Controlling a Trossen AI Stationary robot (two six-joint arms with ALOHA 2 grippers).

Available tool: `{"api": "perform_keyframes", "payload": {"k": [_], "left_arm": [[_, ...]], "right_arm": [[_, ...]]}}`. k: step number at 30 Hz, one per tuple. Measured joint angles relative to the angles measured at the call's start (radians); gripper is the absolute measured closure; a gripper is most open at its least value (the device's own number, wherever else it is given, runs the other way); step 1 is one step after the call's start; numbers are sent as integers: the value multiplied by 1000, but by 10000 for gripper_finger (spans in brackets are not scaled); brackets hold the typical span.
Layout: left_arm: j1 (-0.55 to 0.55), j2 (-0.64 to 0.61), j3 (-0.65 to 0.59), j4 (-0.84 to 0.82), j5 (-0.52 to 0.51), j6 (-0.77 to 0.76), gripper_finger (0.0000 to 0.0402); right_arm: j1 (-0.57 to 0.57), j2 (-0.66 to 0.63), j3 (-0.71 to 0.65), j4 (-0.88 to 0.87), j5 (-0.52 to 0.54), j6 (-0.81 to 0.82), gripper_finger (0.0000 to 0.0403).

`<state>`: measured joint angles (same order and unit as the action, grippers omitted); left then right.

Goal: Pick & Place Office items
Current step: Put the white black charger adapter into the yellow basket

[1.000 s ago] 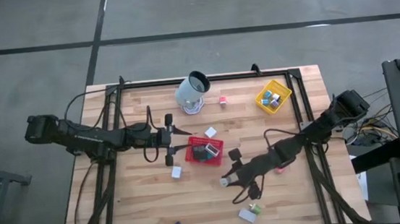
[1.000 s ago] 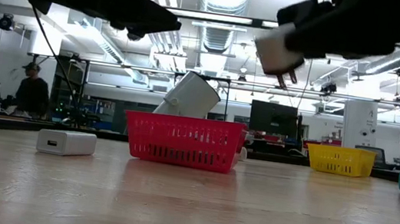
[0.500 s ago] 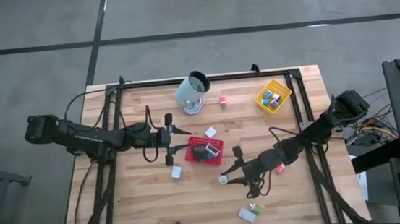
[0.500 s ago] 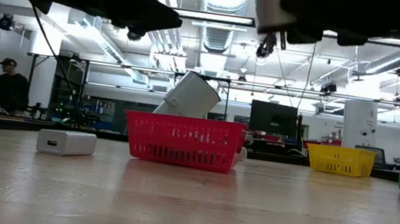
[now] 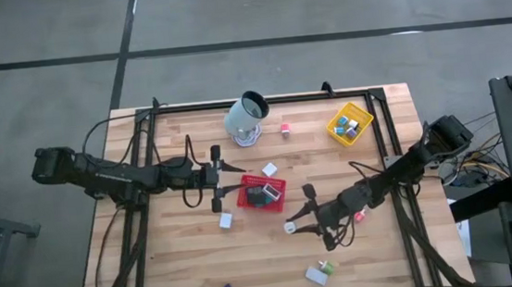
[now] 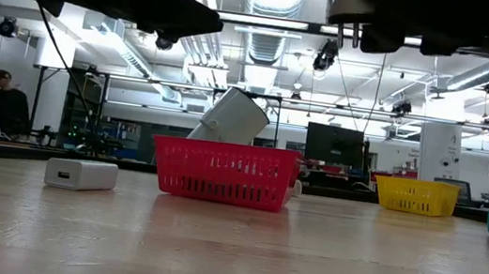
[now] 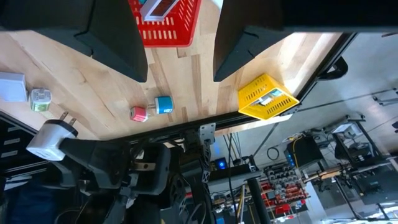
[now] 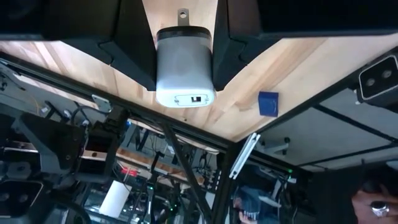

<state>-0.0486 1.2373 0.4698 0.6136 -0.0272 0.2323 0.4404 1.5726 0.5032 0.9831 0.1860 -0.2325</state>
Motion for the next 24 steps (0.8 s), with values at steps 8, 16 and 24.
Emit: {"api": "perform_keyframes", "payload": {"k": [8,16,24], "left_arm": [[0,0,0,0,0,0,216],[0,0,0,0,0,0,215],[0,0,0,0,0,0,216]], "right_arm": [[0,0,-4,5,9,2,287],[-10,0,-3,22,125,5,287],[-32,0,-3,26,273,23,287]]}}
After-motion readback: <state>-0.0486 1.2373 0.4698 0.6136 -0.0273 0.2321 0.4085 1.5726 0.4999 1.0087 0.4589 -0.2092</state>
